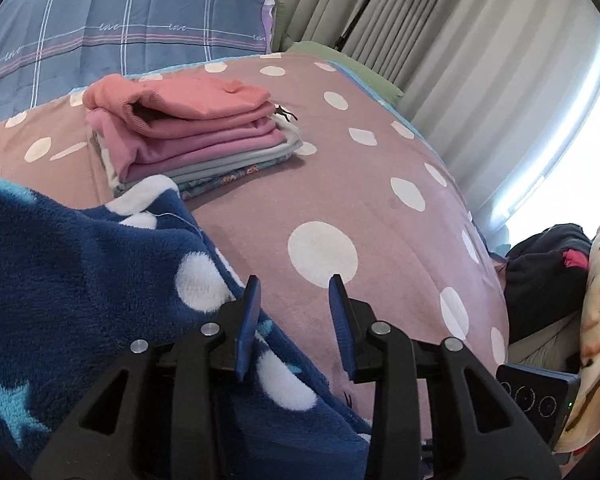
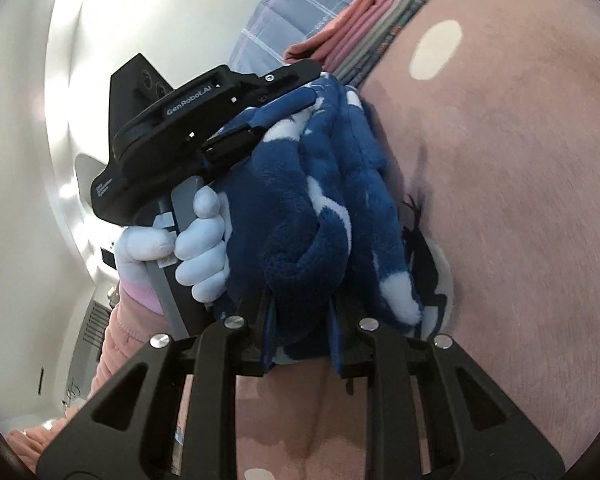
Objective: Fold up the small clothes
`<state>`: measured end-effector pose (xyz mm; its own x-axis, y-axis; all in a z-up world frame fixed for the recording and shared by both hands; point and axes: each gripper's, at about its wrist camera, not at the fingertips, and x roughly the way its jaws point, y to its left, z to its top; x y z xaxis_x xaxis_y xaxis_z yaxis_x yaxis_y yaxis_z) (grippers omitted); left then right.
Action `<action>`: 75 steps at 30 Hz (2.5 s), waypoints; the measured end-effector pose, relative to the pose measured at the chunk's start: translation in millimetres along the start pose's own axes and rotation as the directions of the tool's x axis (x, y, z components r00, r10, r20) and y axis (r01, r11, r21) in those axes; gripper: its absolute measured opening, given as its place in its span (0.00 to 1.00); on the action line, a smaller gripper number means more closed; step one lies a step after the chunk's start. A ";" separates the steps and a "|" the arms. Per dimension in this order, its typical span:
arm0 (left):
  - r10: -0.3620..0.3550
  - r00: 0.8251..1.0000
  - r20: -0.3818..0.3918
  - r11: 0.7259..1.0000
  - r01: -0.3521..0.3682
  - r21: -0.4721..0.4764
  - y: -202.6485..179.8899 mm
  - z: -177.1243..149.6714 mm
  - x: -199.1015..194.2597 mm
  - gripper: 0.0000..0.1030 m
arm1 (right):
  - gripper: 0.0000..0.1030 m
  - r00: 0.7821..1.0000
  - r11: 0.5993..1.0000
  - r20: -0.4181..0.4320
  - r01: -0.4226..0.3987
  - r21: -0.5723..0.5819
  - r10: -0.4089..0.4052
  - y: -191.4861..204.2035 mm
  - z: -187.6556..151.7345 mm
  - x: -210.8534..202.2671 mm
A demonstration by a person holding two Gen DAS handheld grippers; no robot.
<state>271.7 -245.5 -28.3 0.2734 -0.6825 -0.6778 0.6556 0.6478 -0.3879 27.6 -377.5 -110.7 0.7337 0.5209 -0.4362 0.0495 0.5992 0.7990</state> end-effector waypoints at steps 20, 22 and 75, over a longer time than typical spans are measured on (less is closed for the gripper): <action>0.284 0.957 0.066 0.951 -0.289 0.106 29.4 -14.4 -71.3 0.32 | 0.24 0.995 0.993 0.054 0.093 -0.071 -0.089 -2.8 30.2 -3.7; 0.370 0.927 0.059 0.904 -0.374 0.208 28.1 -37.4 -34.3 0.32 | 0.28 0.996 0.996 -0.001 0.092 -0.013 -0.092 -22.9 20.6 10.2; 0.711 0.673 0.201 0.628 -0.737 0.250 -43.5 -208.9 -81.7 0.60 | 0.58 0.921 0.812 0.150 0.388 -0.435 -0.360 42.1 5.2 35.1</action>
<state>73.7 -147.2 -86.5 0.7921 -0.0670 -0.6067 0.3857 0.8253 0.4124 58.9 -337.2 -90.2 0.7594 0.1729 -0.6273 0.0303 0.9536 0.2995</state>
